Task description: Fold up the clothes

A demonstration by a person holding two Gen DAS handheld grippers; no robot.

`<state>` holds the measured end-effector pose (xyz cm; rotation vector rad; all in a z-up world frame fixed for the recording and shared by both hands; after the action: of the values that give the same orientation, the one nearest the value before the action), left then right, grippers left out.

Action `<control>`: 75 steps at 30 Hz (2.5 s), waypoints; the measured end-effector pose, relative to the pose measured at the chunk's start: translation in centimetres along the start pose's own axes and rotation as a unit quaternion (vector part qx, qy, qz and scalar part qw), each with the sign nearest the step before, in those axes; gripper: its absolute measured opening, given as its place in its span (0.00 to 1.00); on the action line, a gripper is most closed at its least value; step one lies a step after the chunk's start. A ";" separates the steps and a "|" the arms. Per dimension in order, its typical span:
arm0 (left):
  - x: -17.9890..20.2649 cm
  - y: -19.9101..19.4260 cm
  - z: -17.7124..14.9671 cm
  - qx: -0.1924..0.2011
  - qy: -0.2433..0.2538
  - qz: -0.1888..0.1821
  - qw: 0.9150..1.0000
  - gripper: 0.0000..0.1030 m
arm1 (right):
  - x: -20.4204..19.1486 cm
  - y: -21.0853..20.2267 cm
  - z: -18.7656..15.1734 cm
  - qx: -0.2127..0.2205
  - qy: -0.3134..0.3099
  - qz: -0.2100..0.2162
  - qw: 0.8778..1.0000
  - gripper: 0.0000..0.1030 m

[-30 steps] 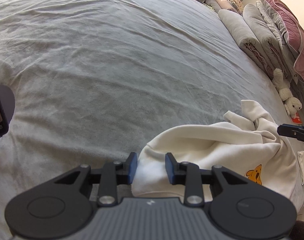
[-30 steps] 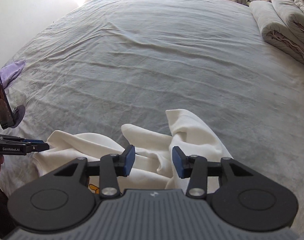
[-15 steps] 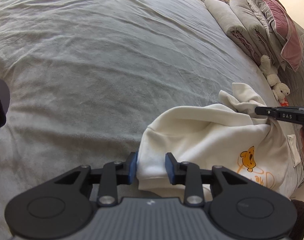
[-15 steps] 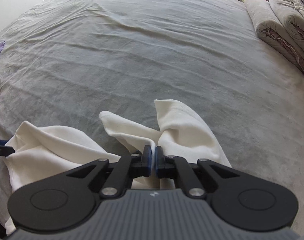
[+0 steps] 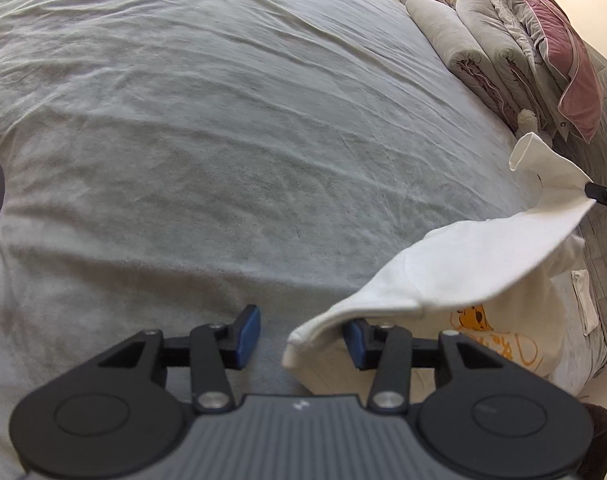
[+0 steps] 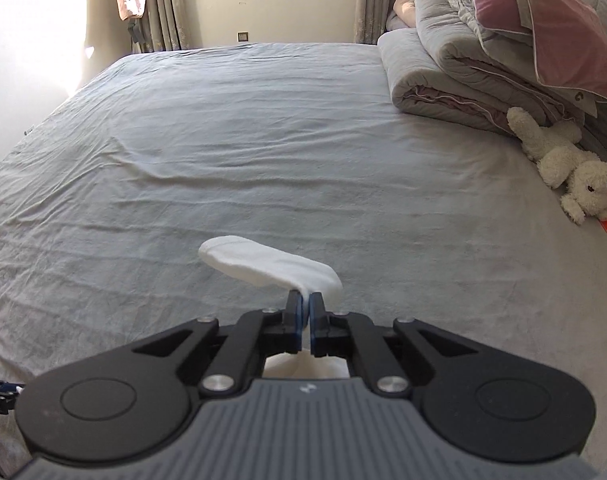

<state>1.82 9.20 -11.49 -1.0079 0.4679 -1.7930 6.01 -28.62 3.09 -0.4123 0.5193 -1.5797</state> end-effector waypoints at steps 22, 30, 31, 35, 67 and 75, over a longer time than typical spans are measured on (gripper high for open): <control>3.5 5.4 17.8 0.091 0.159 0.156 0.970 0.12 | 4.6 7.0 3.4 0.029 0.122 -0.001 0.992 0.04; 2.4 12.2 21.8 0.071 0.169 0.192 0.964 0.12 | 6.0 14.6 4.6 0.023 0.170 -0.022 0.985 0.04; 2.1 13.0 21.9 0.069 0.168 0.199 0.963 0.12 | 5.9 15.3 4.6 0.023 0.172 -0.024 0.985 0.04; 1.0 15.8 21.9 0.060 0.162 0.227 0.958 0.12 | 5.7 18.1 5.2 0.035 0.184 -0.010 0.982 0.04; 0.6 17.7 20.4 0.132 0.189 0.275 0.933 0.13 | 11.2 20.9 3.6 0.102 0.096 -0.107 0.984 0.04; 0.7 17.3 20.0 0.121 0.200 0.278 0.932 0.20 | 12.9 21.1 -0.2 0.036 0.188 -0.058 0.980 0.14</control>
<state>27.63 3.45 -11.64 -0.2848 0.6847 -1.4799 22.39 -42.23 -9.47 -0.0867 0.7329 -1.7942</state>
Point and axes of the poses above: each gripper's, at about its wrist camera, not at the fingertips, and y roughly the way its jaws point, x to its right, z to its top, the point moved 9 cm from there along y, roughly the way its jaws point, and after that the axes turned 13 degrees about x, right-handed, at the moved point
